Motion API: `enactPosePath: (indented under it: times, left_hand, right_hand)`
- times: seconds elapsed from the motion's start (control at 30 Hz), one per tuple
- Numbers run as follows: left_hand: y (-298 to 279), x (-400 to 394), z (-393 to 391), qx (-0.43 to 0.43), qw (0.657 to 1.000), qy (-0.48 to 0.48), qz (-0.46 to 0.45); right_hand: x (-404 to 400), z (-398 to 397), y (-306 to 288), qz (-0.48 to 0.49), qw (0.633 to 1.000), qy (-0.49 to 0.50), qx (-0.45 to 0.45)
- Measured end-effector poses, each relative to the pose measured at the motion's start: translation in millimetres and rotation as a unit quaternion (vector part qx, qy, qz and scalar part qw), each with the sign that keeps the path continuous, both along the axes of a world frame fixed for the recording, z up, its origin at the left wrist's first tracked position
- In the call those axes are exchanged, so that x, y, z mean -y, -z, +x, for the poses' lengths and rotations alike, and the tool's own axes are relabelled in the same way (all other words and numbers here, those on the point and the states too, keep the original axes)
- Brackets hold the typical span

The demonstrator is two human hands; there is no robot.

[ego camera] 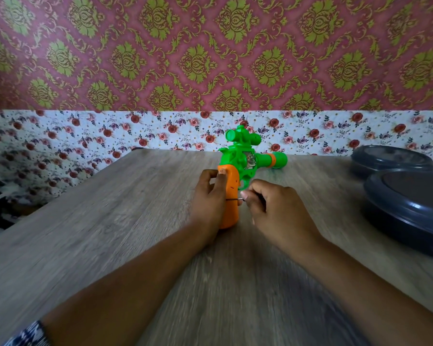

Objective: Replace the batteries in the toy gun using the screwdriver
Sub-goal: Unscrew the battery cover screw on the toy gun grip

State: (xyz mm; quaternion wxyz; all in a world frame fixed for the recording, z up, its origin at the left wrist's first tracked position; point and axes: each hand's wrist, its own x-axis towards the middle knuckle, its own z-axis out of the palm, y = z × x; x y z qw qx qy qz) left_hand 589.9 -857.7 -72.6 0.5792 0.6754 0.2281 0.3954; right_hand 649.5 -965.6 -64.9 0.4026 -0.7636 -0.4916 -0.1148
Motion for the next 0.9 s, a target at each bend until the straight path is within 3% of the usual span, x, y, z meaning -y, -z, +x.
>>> enactPosePath:
  times: [0.37,0.63,0.9]
  left_hand:
    - [8,-9,6,-0.010,1.000,-0.024,-0.012]
    - [6,-8,6,-0.010,1.000,-0.016,0.007]
    - [1,-3,1,0.020,1.000,-0.001,0.001]
  right_hand:
    - [3,-7,-7,-0.006,0.994,-0.031,-0.107]
    - [-5,-13,-3,0.064,0.991,-0.058,-0.107]
    - [-4,-9,-1,-0.009,0.998,0.021,-0.061]
